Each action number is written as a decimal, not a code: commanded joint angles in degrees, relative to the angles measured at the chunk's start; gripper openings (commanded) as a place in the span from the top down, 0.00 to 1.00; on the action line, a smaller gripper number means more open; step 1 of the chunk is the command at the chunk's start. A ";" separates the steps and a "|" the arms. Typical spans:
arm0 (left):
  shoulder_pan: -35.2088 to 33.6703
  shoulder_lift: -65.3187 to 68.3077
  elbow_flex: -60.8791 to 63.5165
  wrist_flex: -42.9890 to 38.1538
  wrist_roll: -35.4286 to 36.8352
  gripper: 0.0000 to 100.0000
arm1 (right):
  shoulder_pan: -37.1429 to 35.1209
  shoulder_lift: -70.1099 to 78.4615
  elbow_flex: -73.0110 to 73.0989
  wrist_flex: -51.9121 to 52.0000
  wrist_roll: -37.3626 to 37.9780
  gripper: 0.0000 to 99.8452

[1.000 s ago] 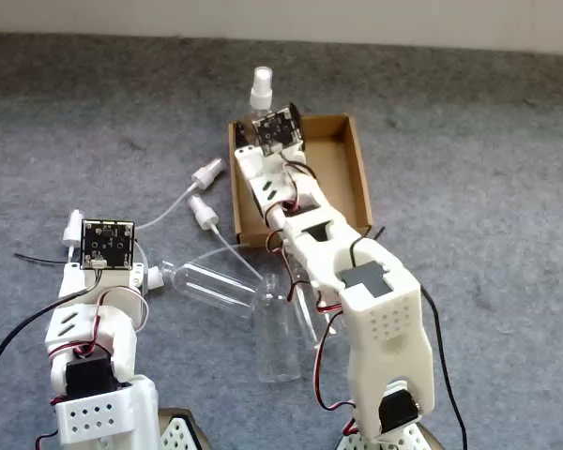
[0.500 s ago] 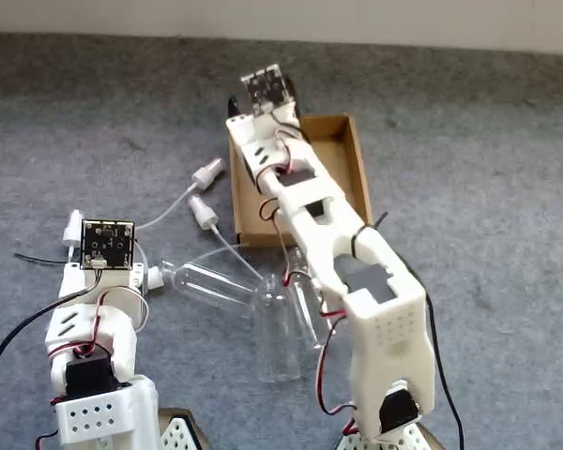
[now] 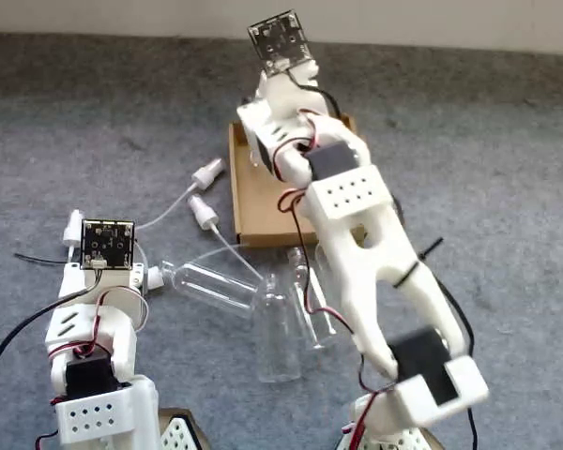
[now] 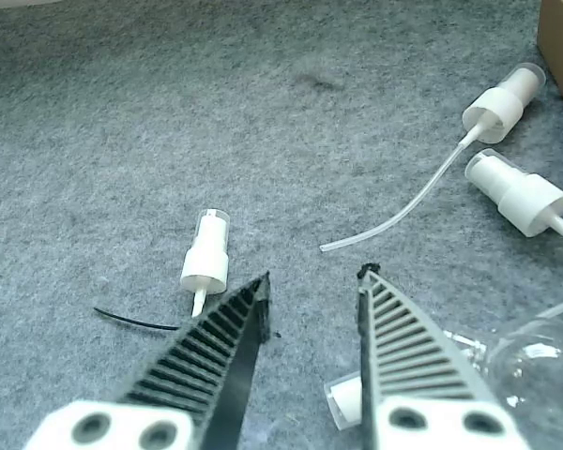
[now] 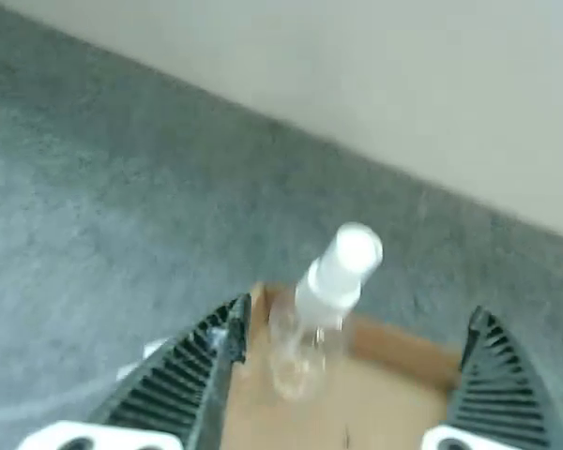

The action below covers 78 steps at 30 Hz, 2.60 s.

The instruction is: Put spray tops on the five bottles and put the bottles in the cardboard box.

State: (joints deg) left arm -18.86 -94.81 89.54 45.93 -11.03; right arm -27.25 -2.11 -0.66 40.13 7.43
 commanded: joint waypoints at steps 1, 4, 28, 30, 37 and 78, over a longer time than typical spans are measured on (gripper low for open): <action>1.10 -0.66 -0.31 -1.49 -0.26 0.85 | -0.22 -8.04 -3.74 15.60 -0.09 0.72; 1.10 -0.66 -0.22 -1.49 -0.26 0.85 | -0.13 -13.67 -3.65 26.24 -0.09 0.72; 1.10 -0.66 0.40 -1.41 -0.26 0.85 | 8.66 -33.36 52.35 15.60 6.33 0.70; 1.10 -0.66 0.40 -1.41 -0.26 0.85 | 8.57 -33.27 53.41 12.70 6.33 0.70; 1.10 -0.66 0.48 -1.49 -0.26 0.85 | 8.31 -33.27 57.01 9.54 6.42 0.77; 2.95 -1.19 0.66 -0.18 -0.26 0.85 | 50.33 -12.00 39.52 18.33 28.22 0.73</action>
State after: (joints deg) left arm -16.84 -95.16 90.51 45.67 -11.03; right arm 22.33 -13.98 42.15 59.38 35.03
